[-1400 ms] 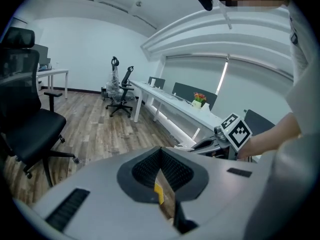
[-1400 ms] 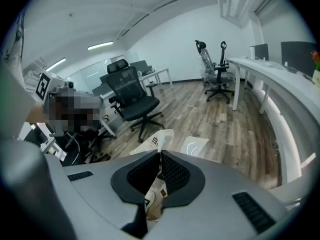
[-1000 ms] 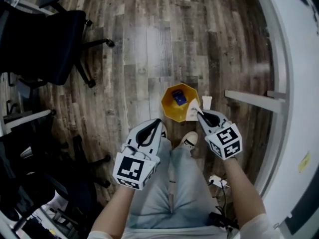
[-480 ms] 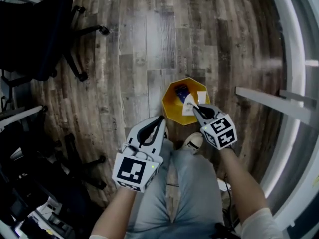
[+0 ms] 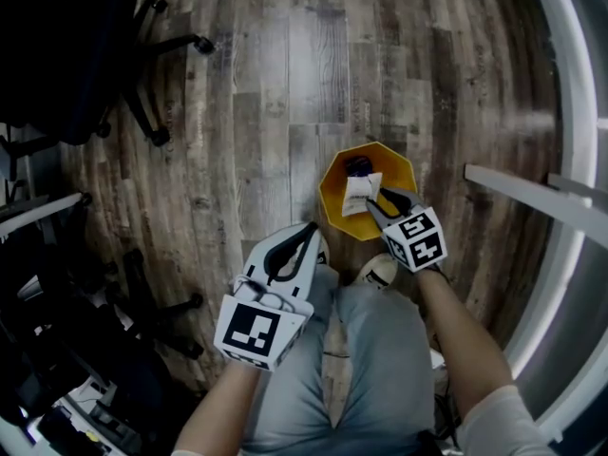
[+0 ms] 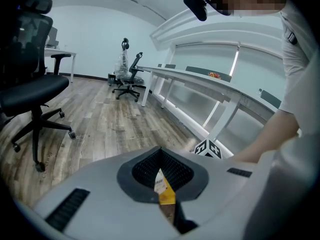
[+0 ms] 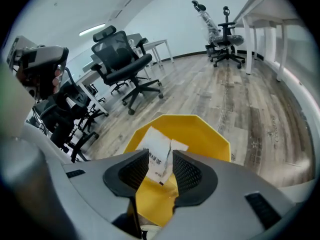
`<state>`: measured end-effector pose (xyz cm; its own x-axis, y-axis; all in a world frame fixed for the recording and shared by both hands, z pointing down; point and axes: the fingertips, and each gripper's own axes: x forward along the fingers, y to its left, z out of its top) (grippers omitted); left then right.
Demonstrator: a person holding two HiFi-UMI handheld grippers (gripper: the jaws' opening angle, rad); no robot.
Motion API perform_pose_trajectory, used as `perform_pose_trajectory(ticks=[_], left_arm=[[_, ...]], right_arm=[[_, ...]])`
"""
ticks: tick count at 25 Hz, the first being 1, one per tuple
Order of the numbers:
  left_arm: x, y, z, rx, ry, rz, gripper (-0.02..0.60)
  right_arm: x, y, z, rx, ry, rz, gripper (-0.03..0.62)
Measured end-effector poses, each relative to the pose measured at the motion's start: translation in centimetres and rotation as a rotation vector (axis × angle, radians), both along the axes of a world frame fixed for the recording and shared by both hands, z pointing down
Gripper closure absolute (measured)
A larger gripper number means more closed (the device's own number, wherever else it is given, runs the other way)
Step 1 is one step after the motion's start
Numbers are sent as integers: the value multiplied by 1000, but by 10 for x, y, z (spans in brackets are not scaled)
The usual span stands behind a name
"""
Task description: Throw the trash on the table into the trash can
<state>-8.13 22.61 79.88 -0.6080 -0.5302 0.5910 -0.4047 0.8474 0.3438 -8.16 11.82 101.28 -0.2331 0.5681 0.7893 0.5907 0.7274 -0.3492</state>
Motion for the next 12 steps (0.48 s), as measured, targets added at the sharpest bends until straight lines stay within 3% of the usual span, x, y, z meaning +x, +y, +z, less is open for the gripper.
perform_pose_trajectory(ticks=[3,8,12], left_arm=[[2,6,1,-6,7,-9,581],[4,5,-8,-11,12,-8,581],[7,1,-35,3,13,1,581]], right_arm=[[0,-2,1,23,-1,-4,393],[2,-8,-15,29,-4,-5,393],[1,-15,-57,26,-27,1,393]])
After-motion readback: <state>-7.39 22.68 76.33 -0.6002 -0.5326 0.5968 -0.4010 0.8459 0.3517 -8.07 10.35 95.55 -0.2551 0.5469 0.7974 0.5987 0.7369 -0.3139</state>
